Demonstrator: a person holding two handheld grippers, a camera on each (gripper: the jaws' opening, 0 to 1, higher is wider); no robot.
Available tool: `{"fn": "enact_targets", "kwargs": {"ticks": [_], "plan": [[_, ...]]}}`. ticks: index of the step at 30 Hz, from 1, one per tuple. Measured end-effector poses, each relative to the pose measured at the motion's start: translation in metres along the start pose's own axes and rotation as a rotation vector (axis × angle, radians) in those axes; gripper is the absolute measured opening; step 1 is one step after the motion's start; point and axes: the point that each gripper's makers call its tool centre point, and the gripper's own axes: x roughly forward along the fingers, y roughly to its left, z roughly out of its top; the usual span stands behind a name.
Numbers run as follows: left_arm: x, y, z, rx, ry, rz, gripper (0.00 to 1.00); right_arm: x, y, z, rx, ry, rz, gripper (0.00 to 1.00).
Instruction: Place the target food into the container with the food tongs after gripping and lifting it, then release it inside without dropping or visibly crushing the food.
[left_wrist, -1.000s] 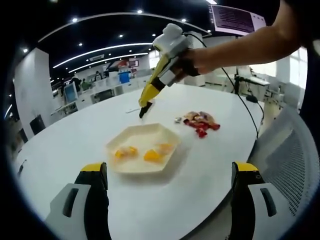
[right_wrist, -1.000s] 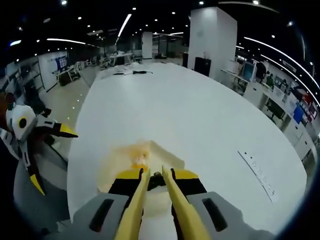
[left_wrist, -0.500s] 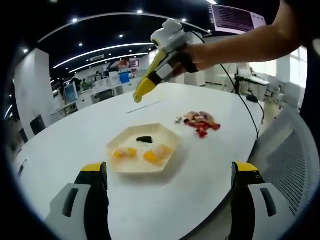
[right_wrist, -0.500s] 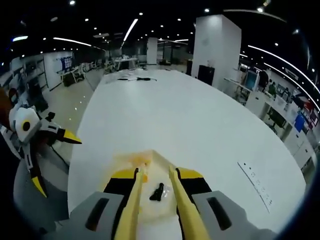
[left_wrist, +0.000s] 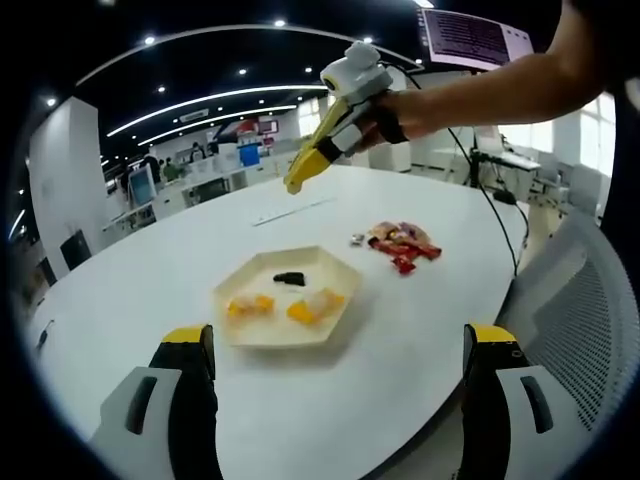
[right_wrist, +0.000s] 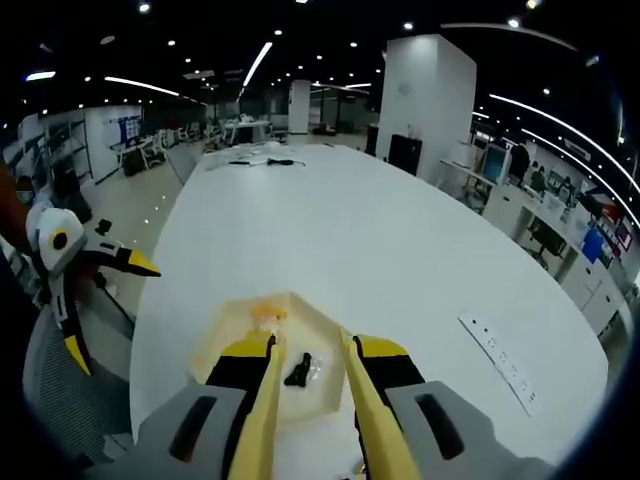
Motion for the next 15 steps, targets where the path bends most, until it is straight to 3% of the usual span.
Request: {"fn": "enact_targets", "kwargs": {"ticks": [15], "plan": [[0.000, -0.001, 0.001, 0.007, -0.001, -0.003, 0.99, -0.034, -0.017, -0.022, 0.040, -0.021, -0.051, 0.30]]}}
